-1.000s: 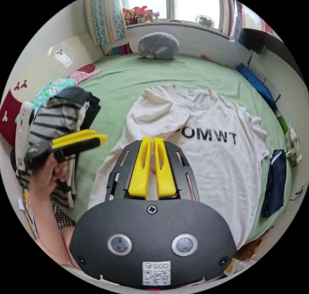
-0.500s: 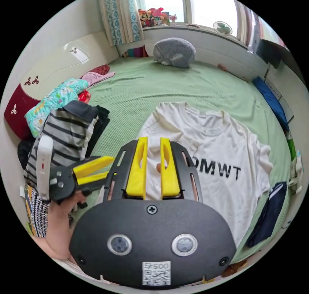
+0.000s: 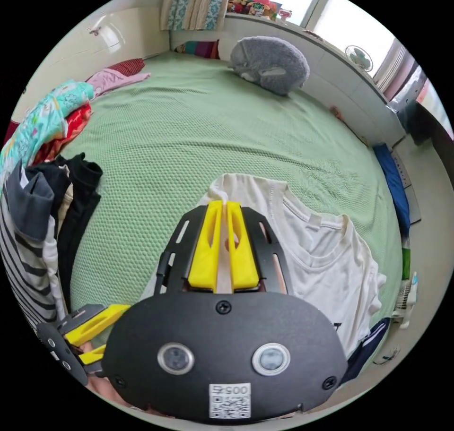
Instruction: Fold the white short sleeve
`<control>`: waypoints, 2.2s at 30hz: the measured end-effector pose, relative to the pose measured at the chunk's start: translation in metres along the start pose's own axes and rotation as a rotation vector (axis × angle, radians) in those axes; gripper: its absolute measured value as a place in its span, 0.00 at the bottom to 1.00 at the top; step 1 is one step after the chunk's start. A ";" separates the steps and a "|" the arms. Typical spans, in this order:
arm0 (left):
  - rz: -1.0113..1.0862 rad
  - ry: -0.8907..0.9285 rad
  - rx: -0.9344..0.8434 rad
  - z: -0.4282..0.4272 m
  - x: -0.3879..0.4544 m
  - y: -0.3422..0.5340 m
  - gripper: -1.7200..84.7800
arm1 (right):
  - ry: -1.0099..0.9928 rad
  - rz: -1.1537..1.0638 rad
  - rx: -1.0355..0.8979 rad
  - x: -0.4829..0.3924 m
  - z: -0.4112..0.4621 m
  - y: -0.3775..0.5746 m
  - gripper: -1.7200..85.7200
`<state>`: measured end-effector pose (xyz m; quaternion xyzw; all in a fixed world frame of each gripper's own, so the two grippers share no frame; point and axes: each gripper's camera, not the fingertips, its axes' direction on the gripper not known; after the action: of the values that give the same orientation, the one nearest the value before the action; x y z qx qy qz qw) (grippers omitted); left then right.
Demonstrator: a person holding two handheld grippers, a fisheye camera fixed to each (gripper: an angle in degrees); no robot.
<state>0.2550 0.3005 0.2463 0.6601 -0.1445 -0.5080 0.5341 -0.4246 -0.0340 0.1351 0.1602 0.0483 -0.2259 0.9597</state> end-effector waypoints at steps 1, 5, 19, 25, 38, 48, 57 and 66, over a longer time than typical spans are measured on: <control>-0.002 -0.002 0.002 -0.001 -0.002 0.000 0.09 | -0.015 0.002 0.019 0.000 -0.003 -0.003 0.01; -0.098 0.092 0.041 -0.011 -0.025 0.004 0.04 | -0.119 0.027 0.052 -0.004 -0.007 -0.027 0.01; -0.092 0.153 0.177 -0.043 -0.019 0.012 0.01 | -0.142 -0.034 0.092 0.010 -0.044 0.017 0.00; -0.019 0.133 0.099 -0.019 0.024 0.004 0.01 | -0.113 -0.062 -0.007 0.029 -0.045 0.101 0.00; -0.048 -0.133 0.000 -0.021 0.078 0.000 0.01 | 0.010 0.157 -0.065 0.095 -0.011 0.125 0.01; 0.063 -0.112 0.011 -0.020 0.144 -0.003 0.01 | -0.019 -0.144 -0.033 0.044 -0.065 0.256 0.00; 0.219 0.071 0.000 -0.003 0.236 -0.008 0.01 | 0.222 0.339 0.025 0.251 -0.113 0.339 0.01; 0.398 -0.206 -0.071 0.032 0.311 -0.012 0.01 | 0.045 0.914 -0.006 0.432 -0.110 0.414 0.05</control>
<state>0.3623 0.0593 0.0776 0.5440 -0.3076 -0.4623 0.6291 0.1451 0.1721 0.0777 0.1670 -0.0060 0.2243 0.9601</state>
